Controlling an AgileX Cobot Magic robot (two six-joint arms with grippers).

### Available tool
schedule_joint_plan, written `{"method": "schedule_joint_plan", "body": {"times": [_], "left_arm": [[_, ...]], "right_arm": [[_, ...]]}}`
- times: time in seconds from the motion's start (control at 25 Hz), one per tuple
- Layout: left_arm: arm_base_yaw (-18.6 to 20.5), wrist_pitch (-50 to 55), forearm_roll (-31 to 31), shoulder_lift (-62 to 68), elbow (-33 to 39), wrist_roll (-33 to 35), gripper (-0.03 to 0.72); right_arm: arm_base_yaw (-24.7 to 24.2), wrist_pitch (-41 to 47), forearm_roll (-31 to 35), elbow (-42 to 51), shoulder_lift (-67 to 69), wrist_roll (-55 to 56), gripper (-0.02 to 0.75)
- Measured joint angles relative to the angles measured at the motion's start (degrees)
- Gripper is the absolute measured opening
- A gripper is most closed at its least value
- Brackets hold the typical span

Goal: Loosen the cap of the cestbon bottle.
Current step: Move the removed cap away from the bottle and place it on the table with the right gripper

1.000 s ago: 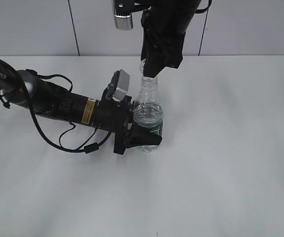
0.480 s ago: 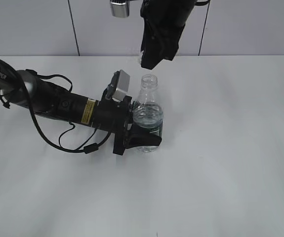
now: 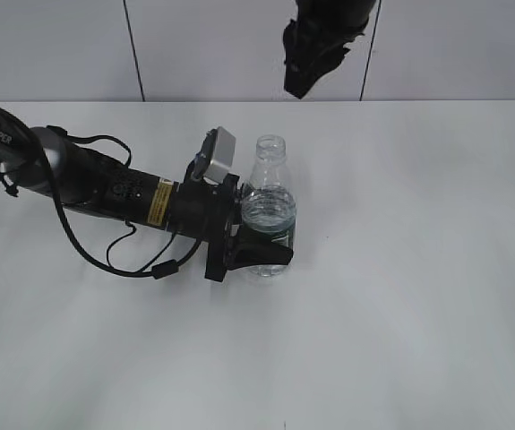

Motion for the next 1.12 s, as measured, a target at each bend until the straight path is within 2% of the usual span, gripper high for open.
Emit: {"method": "schedule_joint_plan", "body": {"times": [0.2,0.32,0.56,0.96,1.12], "left_arm": [[0.0,0.0,0.0,0.0,0.0,0.0,0.412],[0.0,0.0,0.0,0.0,0.0,0.0,0.412],[0.0,-0.1,0.1,0.0,0.0,0.0,0.412],[0.0,-0.2,0.1,0.0,0.0,0.0,0.412],[0.0,-0.2,0.1,0.0,0.0,0.0,0.412]], "right_arm": [[-7.0,0.0,1.5,0.0,0.0,14.8,0.290],[-11.8,-0.4,4.8,1.5,0.0,19.4,0.290],[-18.1,-7.4,5.9,12.2,0.1,25.9,0.290],[-21.3,-23.1,6.2,31.7,0.1,32.6,0.290],[-21.4,-26.8,6.2,35.8,0.2,34.1,0.290]]}}
